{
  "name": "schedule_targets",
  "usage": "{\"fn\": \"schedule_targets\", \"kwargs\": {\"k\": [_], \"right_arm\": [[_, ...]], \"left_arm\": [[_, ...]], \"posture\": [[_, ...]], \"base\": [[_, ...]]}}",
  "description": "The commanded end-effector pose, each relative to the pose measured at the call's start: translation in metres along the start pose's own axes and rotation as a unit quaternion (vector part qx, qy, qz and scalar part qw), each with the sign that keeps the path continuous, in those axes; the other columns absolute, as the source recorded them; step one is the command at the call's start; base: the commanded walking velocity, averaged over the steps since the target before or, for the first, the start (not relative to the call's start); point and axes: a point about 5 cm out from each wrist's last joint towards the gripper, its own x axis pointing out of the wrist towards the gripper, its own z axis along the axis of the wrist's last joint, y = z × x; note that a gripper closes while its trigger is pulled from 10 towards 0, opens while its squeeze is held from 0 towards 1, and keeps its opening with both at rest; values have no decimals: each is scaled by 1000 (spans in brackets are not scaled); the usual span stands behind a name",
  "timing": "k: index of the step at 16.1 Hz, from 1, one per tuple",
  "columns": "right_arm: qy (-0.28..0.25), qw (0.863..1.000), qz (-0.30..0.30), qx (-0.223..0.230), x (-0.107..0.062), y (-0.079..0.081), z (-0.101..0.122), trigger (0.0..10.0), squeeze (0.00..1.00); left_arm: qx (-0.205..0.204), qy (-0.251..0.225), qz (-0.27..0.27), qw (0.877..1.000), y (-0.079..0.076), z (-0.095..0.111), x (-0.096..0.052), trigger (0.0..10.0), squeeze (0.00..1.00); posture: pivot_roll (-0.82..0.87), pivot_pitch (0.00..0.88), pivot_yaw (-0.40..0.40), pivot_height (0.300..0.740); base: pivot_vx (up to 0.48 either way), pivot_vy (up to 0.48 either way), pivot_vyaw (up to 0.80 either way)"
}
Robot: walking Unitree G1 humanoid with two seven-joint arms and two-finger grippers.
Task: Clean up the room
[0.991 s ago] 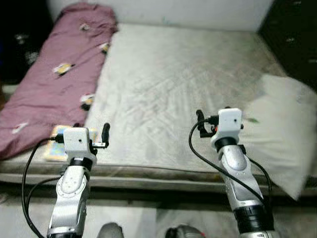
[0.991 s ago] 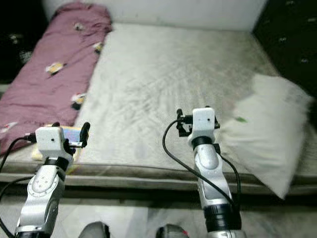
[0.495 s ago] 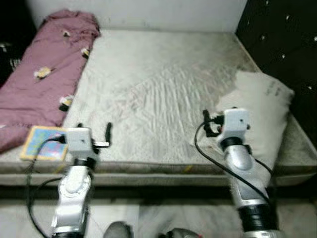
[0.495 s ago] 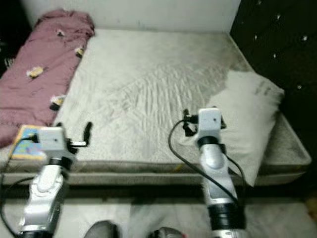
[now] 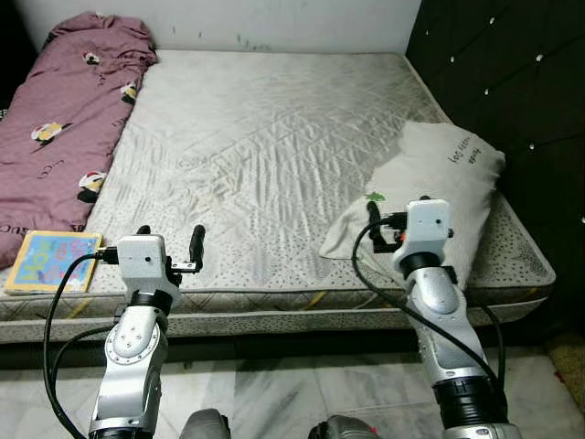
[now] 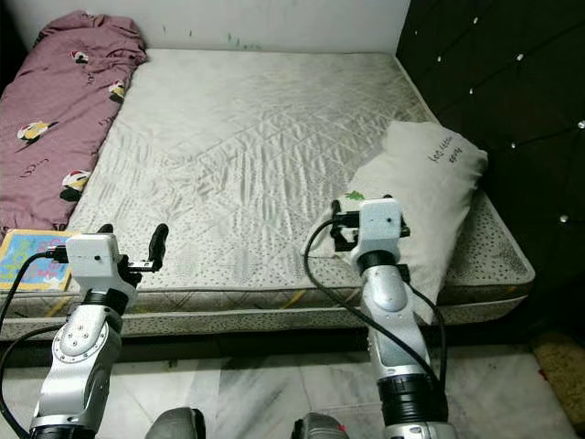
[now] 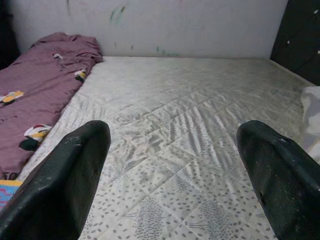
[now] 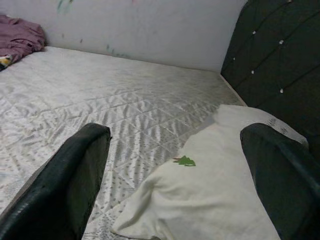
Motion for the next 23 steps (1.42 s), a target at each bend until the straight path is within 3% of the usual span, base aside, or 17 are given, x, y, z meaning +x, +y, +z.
{"fn": "schedule_targets", "kwargs": {"k": [1, 15, 18, 20, 23], "right_arm": [[-5, 1000, 2, 0, 2, 1, 2, 10000, 0], [-12, 1000, -12, -5, 8, -6, 4, 10000, 0], [-15, 1000, -18, -10, 9, -9, 6, 10000, 0], [-15, 1000, -25, -9, 13, -7, 9, 10000, 0], [-12, 1000, -27, 5, 10, -1, 4, 10000, 0]], "left_arm": [[1, -4, -2, 1000, 1, 2, 2, 10000, 0], [9, -3, 5, 1000, 6, 1, 3, 10000, 0], [20, 13, 16, 1000, 8, 0, 4, 10000, 0], [68, 46, 30, 996, 16, -7, 0, 10000, 0], [61, 44, 41, 996, 23, -9, -8, 10000, 0]], "posture": [[27, 60, -43, 740], [29, 70, -38, 740], [35, 78, -45, 740], [40, 85, -43, 740], [48, 71, -28, 740]], "base": [[270, 0, 0], [343, 0, 0], [81, 0, 0], [0, 0, 0], [0, 0, -285]]}}
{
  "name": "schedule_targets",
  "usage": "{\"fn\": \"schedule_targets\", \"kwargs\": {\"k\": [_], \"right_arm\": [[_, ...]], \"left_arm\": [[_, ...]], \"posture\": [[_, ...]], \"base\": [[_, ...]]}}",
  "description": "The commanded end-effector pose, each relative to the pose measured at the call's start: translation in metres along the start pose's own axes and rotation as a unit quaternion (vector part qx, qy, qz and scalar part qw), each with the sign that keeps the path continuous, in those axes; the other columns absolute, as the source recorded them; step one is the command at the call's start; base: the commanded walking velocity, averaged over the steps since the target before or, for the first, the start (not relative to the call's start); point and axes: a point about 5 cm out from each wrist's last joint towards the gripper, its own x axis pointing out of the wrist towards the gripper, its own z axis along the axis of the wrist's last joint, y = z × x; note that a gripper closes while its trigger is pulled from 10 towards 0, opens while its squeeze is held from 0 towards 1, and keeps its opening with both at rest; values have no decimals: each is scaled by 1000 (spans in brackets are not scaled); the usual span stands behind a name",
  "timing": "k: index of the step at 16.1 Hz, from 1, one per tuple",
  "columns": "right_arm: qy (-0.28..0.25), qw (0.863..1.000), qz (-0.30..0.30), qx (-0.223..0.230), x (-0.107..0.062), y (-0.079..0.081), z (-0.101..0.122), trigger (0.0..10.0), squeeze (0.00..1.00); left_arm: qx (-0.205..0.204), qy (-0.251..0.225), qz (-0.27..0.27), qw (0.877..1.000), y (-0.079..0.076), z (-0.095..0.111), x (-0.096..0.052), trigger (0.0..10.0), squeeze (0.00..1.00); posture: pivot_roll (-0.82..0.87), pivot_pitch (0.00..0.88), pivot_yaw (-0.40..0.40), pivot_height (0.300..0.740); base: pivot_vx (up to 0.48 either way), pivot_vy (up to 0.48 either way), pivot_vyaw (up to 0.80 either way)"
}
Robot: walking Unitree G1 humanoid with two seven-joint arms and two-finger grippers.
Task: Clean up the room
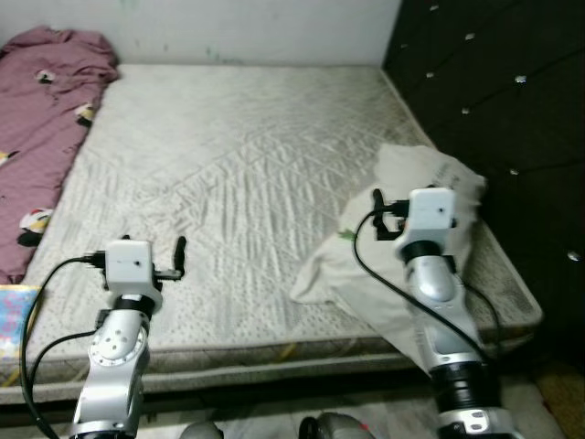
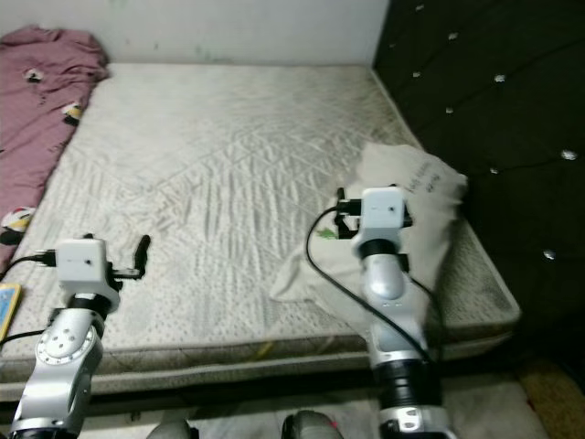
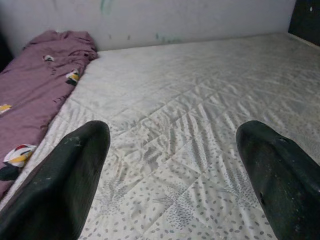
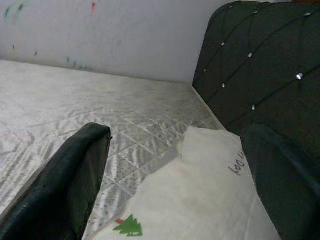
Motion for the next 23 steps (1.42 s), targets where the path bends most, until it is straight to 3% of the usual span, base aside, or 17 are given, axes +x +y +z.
{"fn": "schedule_targets", "kwargs": {"k": [1, 6, 13, 23], "right_arm": [[-2, 1000, 2, 11, -2, 1, -2, 10000, 0], [-8, 999, -2, 38, -8, -3, -5, 10000, 0], [-12, 999, -2, 43, -8, 1, -6, 10000, 0], [-23, 999, 22, 10, -6, 3, -5, 10000, 0]], "left_arm": [[-3, -2, 14, 1000, 1, -1, -5, 10000, 0], [-8, 6, 47, 999, -1, -6, -3, 10000, 0], [-20, 7, 39, 999, -6, -9, -1, 10000, 0], [-19, -5, 20, 1000, -13, -5, 2, 10000, 0]], "posture": [[46, 57, -16, 740], [41, 0, 22, 740], [36, 0, 23, 740], [32, 0, 8, 740]], "base": [[0, 0, 0], [0, 0, 0], [0, 0, 0], [0, -103, 43]]}}
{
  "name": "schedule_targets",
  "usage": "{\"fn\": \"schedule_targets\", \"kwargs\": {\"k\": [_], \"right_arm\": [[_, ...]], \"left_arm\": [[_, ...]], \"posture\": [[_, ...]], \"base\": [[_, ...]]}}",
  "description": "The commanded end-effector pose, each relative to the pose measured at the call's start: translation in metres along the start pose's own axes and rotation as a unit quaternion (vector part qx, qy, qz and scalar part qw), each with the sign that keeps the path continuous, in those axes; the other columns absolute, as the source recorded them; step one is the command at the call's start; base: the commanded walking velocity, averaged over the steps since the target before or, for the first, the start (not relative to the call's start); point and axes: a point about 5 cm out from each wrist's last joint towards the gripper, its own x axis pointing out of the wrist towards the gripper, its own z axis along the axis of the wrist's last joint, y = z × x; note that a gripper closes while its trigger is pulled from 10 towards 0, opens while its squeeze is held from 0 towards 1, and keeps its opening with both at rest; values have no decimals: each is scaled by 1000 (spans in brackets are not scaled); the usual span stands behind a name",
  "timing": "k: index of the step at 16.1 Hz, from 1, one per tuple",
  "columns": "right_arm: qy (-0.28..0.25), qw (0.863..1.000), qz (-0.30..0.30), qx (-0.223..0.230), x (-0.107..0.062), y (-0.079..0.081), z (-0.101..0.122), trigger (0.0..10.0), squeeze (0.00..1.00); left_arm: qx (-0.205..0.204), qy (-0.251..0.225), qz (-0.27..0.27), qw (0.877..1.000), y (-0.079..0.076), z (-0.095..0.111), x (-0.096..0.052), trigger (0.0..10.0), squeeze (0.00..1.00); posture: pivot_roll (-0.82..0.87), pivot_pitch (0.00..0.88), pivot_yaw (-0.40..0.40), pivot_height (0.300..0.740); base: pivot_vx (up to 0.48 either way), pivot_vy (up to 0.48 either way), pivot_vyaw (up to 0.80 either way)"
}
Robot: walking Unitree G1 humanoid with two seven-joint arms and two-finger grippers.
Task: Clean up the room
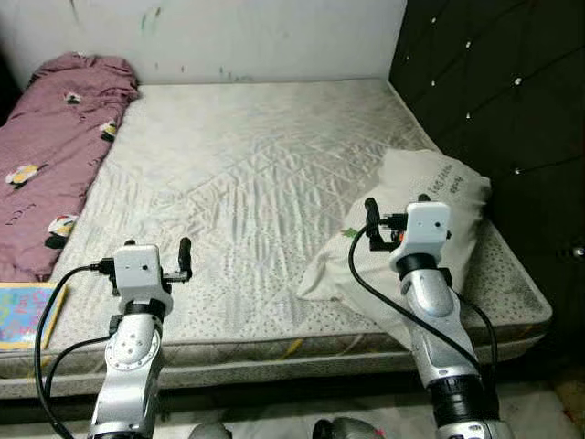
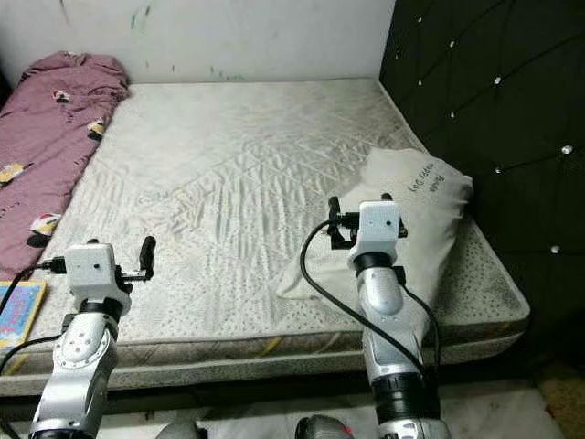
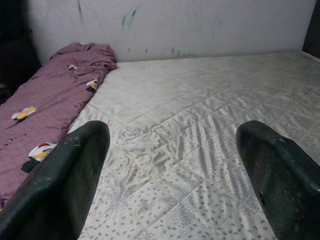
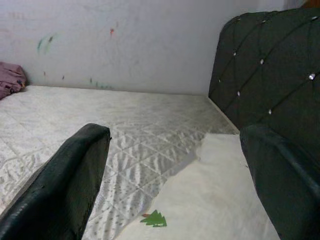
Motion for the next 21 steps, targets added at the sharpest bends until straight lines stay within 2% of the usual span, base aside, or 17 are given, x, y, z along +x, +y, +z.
{"fn": "schedule_targets", "kwargs": {"k": [1, 15, 21], "right_arm": [[-5, 1000, 4, -5, 3, 2, 2, 10000, 0], [-3, 1000, 12, -12, 6, 3, 1, 10000, 0], [-2, 1000, 12, -14, 7, 3, 1, 10000, 0]], "left_arm": [[2, -2, -3, 1000, -1, 0, 1, 10000, 0], [-3, -6, -7, 1000, -2, 1, 3, 10000, 0], [-24, -28, -40, 999, -8, 6, 2, 10000, 0]], "posture": [[33, 0, 7, 740], [32, 0, -1, 740], [31, 0, -3, 740]], "base": [[0, -277, 431], [0, -323, 0], [0, 0, 0]]}}
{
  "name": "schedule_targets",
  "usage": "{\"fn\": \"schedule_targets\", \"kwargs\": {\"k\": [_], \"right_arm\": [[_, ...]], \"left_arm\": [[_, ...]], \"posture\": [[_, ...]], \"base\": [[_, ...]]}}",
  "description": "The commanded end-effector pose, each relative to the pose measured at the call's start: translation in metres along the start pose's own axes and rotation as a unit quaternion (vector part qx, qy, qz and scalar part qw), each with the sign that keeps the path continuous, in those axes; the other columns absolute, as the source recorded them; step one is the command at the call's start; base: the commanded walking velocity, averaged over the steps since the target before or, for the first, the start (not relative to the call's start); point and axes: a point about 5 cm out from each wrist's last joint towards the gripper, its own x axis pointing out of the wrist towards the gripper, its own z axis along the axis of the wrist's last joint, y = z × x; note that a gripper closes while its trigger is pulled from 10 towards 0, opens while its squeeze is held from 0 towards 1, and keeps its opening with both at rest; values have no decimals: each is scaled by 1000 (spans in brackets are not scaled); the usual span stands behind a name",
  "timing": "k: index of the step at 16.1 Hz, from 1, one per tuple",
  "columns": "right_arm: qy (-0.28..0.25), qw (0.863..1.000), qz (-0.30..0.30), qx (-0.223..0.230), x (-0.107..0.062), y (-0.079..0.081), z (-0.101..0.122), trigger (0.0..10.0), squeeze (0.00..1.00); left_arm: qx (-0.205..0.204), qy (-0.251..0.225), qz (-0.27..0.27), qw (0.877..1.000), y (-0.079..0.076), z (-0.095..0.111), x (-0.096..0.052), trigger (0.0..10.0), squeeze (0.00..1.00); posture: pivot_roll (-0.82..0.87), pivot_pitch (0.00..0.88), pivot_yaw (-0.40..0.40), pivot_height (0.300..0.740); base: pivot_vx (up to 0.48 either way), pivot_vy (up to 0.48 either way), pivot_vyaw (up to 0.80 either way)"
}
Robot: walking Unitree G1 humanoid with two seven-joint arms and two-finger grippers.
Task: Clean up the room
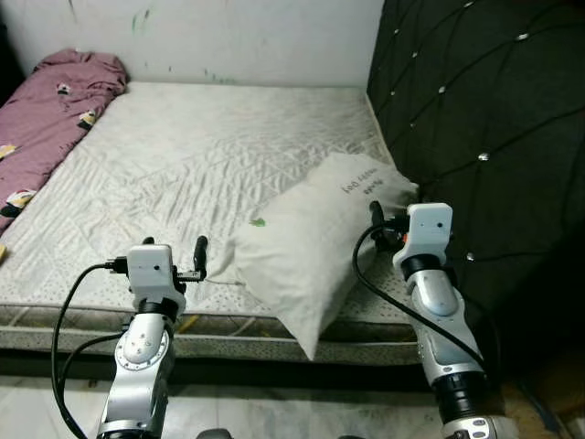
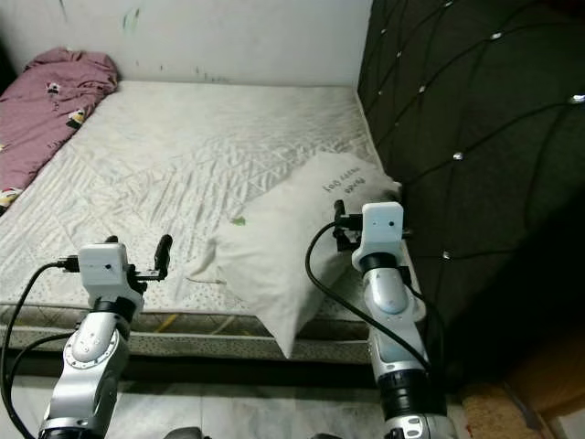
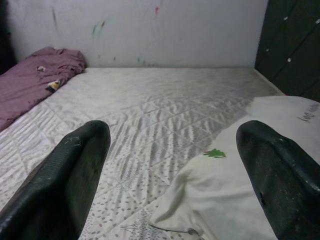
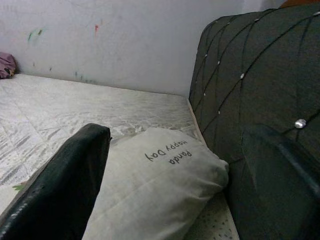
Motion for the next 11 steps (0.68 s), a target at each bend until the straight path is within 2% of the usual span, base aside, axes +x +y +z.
{"fn": "schedule_targets", "kwargs": {"k": [1, 11], "right_arm": [[-11, 1000, 7, 2, 4, 5, 6, 10000, 0], [-11, 1000, 2, -1, 5, 4, 7, 10000, 0]], "left_arm": [[3, -11, 5, 1000, 5, 5, 0, 10000, 0], [1, -16, -7, 1000, 5, 5, 0, 10000, 0]], "posture": [[30, 0, -3, 740], [30, 0, -5, 740]], "base": [[307, 0, 0], [308, 0, 0]]}}
